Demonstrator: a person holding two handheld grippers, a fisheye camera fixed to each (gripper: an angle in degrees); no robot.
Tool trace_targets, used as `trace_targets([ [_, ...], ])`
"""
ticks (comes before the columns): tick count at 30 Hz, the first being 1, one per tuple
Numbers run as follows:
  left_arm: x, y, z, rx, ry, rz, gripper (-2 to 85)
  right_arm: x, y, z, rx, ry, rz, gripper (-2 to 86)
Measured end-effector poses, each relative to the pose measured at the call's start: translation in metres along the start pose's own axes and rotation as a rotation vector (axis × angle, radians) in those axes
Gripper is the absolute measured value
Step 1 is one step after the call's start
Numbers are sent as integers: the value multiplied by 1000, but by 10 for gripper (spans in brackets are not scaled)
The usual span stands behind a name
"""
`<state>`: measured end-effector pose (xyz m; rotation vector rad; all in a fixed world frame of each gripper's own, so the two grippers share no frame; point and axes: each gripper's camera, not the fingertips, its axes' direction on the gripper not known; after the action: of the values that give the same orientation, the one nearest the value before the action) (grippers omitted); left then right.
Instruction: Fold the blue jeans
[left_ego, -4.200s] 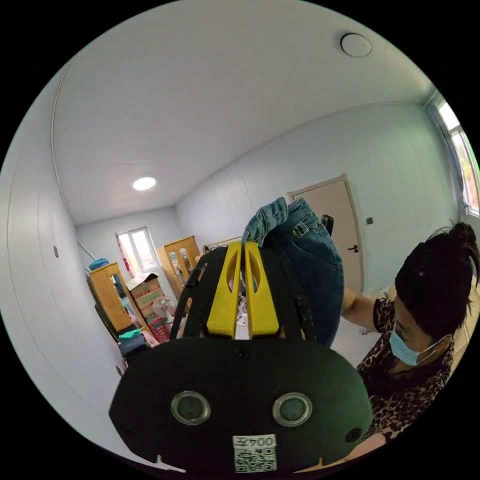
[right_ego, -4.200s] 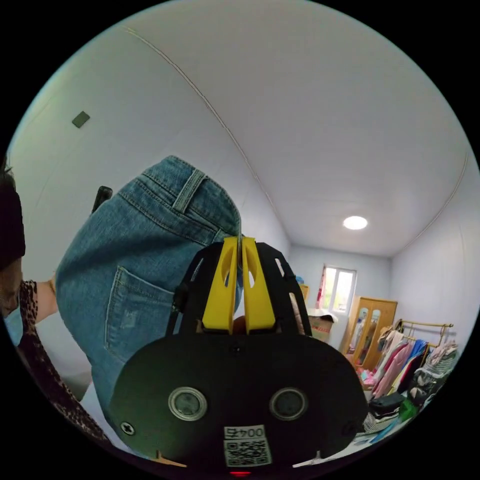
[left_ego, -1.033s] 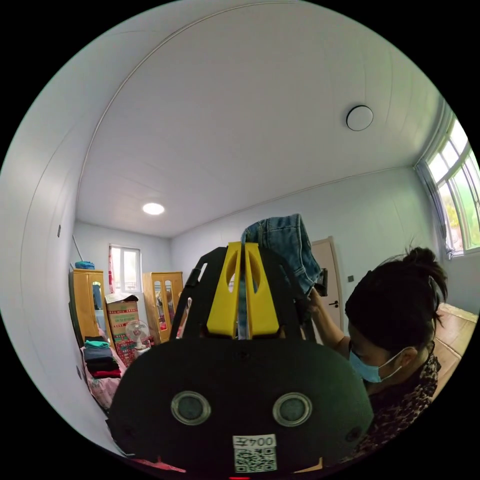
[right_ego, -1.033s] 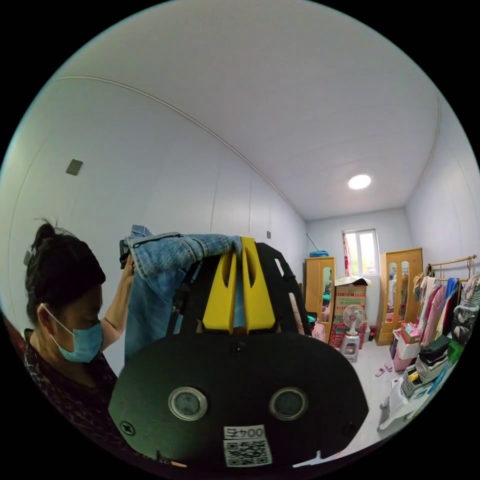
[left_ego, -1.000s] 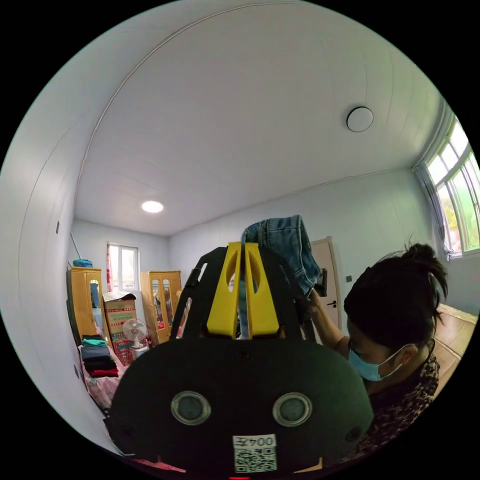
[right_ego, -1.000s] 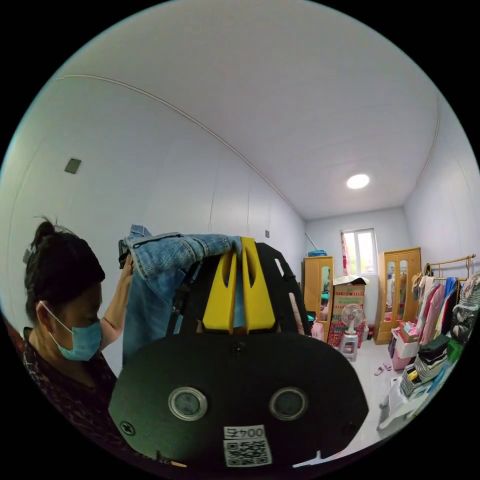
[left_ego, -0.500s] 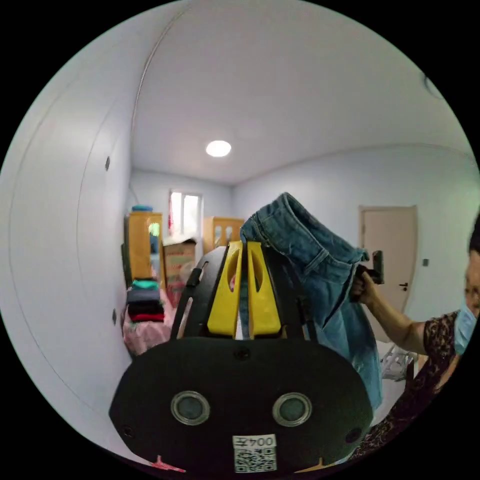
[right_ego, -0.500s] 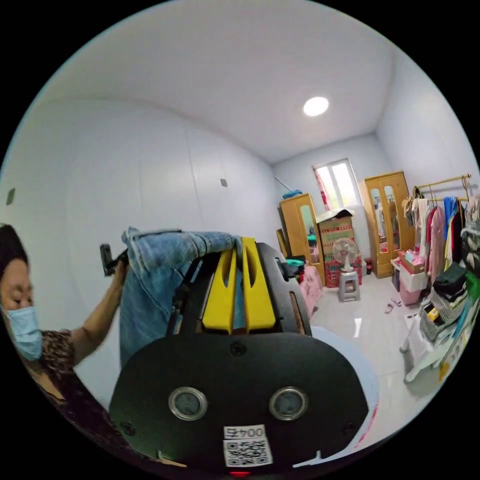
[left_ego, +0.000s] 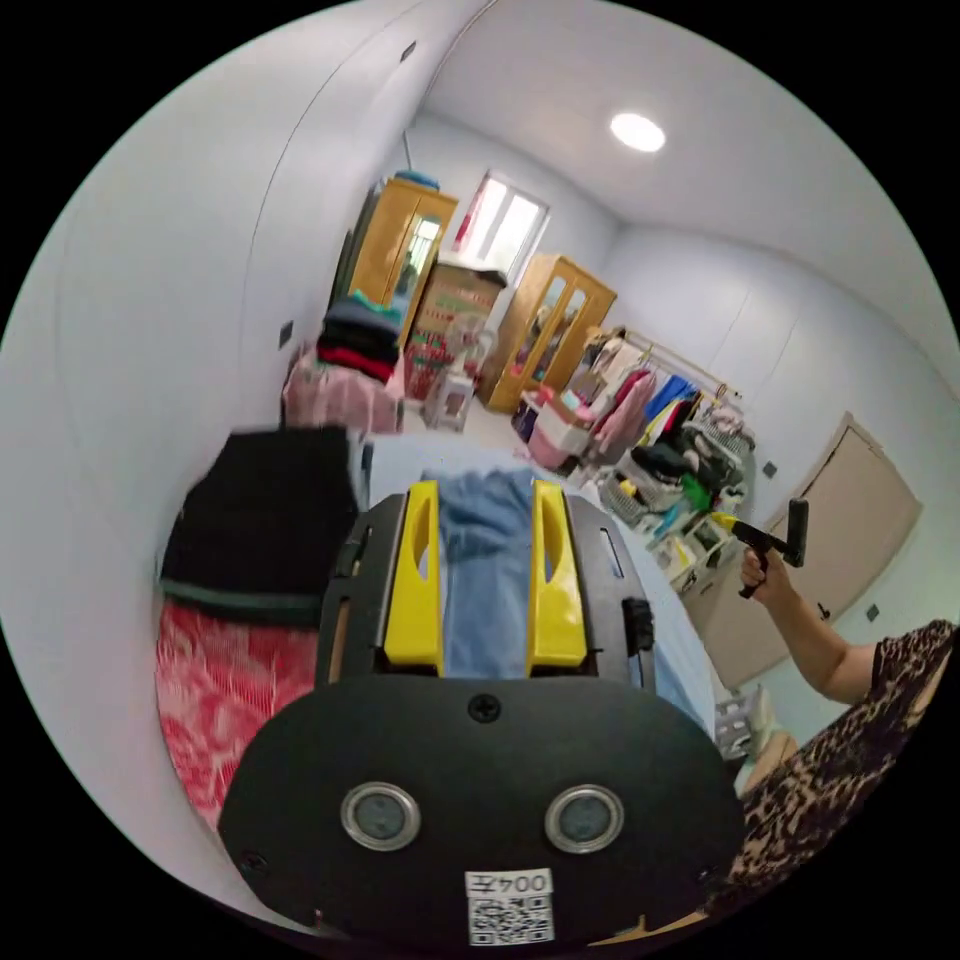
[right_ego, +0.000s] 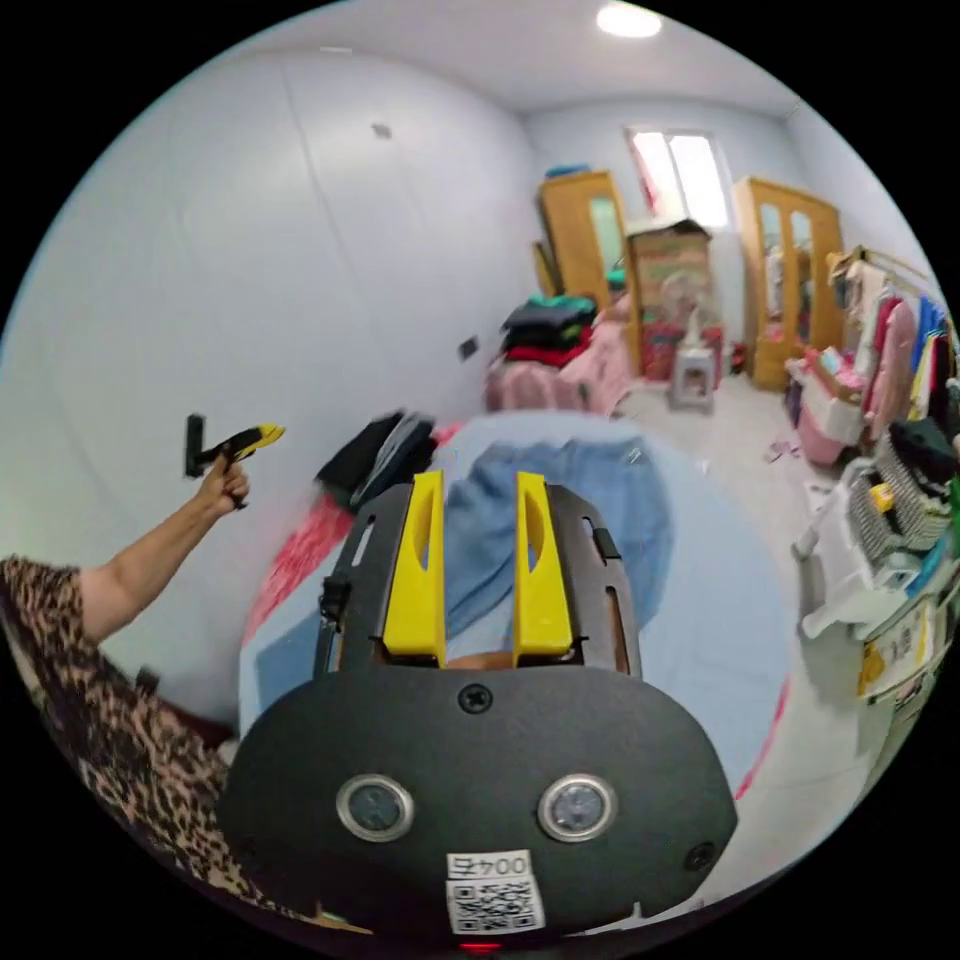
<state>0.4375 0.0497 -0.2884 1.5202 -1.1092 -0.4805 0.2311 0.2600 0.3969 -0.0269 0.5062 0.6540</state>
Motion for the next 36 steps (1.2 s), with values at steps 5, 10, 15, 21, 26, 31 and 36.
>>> trace_targets([
  [5,-73,169,10,-333,-53,-144,128,-25,152,85,-250,-220,126,113],
  [10,-112,279,1,-487,-41,-258,122,-46,253,146,-417,-380,336,110],
  [15,-157,333,8,-526,59,-353,119,-45,269,194,-487,-466,387,113],
  [21,-205,350,27,-575,122,-333,113,-34,278,258,-593,-514,413,123],
  [26,-241,365,38,-556,198,-361,107,-25,290,294,-652,-569,498,117],
  [31,-262,380,49,-567,256,-380,100,-15,293,321,-677,-598,533,111],
  [36,-281,396,56,-560,291,-410,99,-10,301,333,-667,-604,564,110],
])
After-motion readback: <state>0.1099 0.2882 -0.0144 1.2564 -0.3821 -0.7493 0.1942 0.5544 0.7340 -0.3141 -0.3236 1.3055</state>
